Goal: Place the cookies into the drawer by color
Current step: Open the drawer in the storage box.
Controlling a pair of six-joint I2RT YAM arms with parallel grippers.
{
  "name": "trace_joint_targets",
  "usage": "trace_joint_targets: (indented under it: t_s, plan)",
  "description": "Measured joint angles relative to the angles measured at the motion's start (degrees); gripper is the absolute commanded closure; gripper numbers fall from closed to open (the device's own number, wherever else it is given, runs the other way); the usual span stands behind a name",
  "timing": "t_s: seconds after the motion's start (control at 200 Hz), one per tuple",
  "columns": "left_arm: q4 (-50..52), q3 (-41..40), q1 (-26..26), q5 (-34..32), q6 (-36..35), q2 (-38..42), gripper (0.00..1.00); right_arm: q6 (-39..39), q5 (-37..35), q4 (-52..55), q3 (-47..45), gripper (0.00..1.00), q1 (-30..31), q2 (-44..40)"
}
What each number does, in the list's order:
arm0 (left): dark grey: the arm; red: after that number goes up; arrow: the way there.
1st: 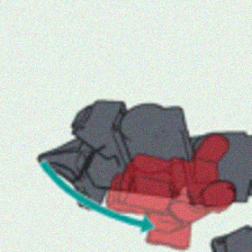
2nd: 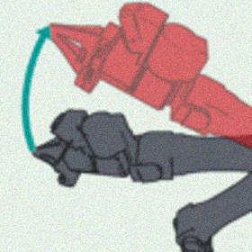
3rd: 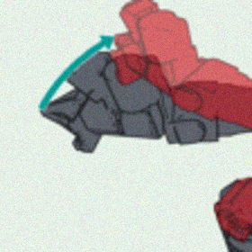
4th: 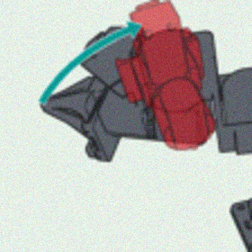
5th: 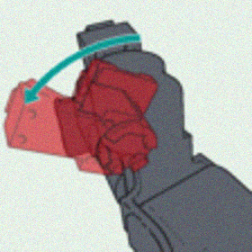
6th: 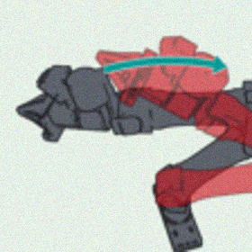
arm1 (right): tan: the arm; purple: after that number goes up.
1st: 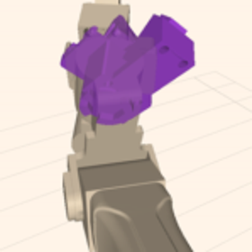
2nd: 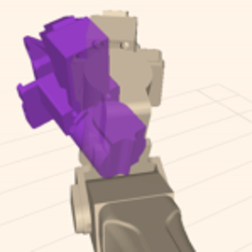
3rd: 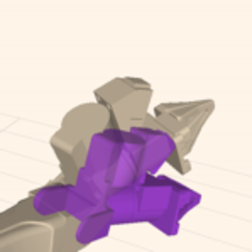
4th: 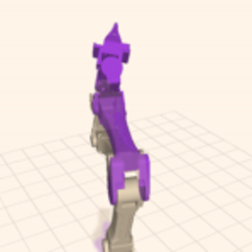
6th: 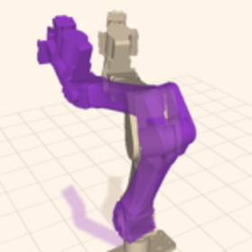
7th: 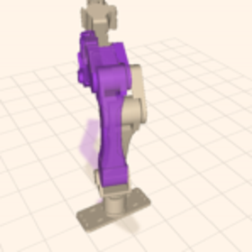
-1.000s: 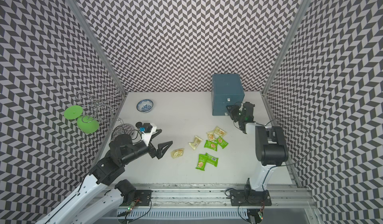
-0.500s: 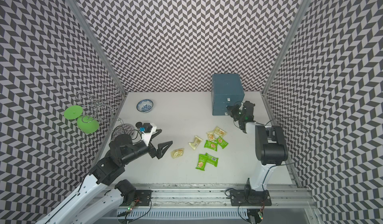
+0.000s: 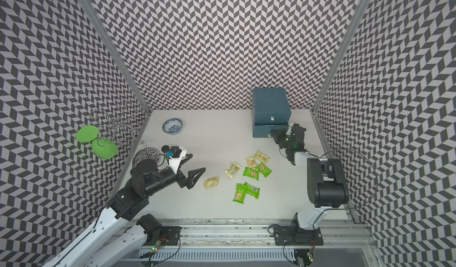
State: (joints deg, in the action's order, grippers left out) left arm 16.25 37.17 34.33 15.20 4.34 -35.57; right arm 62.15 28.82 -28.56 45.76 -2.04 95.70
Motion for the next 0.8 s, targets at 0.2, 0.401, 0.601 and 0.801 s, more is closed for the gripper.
trace_joint_targets:
  t_s: [0.2,0.401,0.601,0.801]
  plan:
    - [0.0,0.0,0.0,0.1,0.0,0.0,0.0,0.0,0.0,1.5,-3.8,1.0,0.0,-4.8]
    - [0.0,0.0,0.0,0.1,0.0,0.0,0.01,-0.5,-0.1,2.4,-9.0,1.0,0.0,-10.8]
    - [0.0,0.0,0.0,0.1,0.0,0.0,0.0,-1.3,0.0,2.4,-13.8,1.0,0.0,-15.1]
    - [0.0,0.0,0.0,0.1,0.0,0.0,0.0,-1.8,0.0,2.4,-17.8,1.0,0.0,-17.0]
